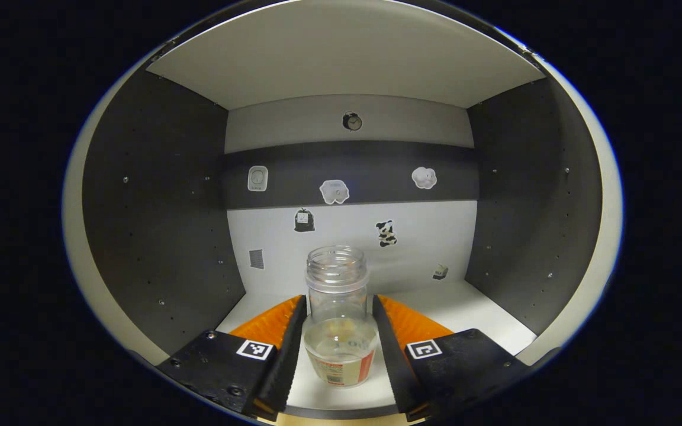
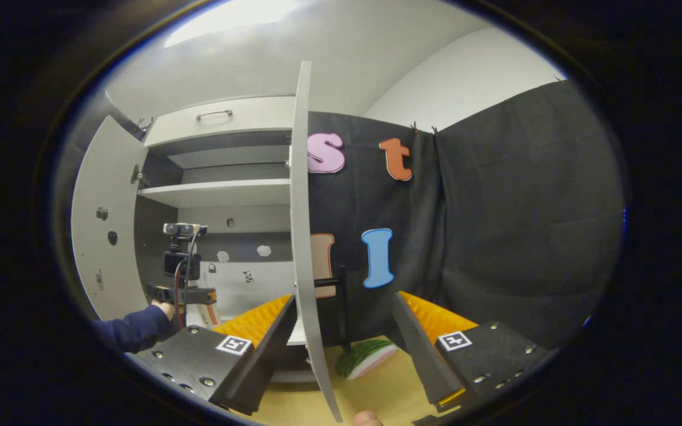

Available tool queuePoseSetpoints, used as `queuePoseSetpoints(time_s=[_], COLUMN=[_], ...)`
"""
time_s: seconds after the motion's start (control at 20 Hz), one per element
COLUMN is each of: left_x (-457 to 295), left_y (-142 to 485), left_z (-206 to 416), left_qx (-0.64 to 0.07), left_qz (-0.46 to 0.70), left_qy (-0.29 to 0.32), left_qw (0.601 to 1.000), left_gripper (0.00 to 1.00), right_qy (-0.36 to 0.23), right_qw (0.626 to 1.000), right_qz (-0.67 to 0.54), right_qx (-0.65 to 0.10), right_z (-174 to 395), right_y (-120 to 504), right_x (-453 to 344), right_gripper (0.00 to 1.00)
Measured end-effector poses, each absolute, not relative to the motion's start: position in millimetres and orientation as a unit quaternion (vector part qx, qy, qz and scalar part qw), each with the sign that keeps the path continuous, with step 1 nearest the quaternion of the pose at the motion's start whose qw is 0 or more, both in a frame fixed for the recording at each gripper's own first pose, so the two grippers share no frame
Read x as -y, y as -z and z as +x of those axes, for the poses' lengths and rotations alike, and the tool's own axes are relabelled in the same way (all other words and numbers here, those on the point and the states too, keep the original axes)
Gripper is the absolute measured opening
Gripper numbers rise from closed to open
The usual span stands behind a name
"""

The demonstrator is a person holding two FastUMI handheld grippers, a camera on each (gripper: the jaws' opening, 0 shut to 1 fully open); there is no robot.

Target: Grasp the bottle in the cabinet with the left hand and place it on the coaster, then close the right door with the right hand and the left door with the left hand.

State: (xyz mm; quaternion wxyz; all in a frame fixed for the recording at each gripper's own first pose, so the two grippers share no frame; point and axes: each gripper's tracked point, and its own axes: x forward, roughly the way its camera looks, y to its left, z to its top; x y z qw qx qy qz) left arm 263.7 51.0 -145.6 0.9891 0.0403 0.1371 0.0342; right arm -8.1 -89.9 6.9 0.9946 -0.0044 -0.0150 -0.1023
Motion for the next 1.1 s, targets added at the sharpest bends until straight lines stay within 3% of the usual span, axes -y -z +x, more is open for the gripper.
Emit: queuePoseSetpoints(time_s=[0.6, 1.1], left_x=[5.3, 36.2], left_y=[99.8, 144.8], left_z=[174.0, 75.8], left_qx=[-0.092, -0.124], left_qz=[0.039, 0.026], left_qy=[0.074, 0.140], left_qw=[0.992, 0.982], left_gripper=[0.65, 0.67], right_qy=[0.096, 0.083], right_qw=[0.995, 0.997], right_qz=[0.005, 0.000], right_qx=[0.012, 0.009], right_z=[-22.3, -26.4], right_y=[-7.9, -6.2], right_x=[90.0, 87.5], right_gripper=[0.98, 0.99])
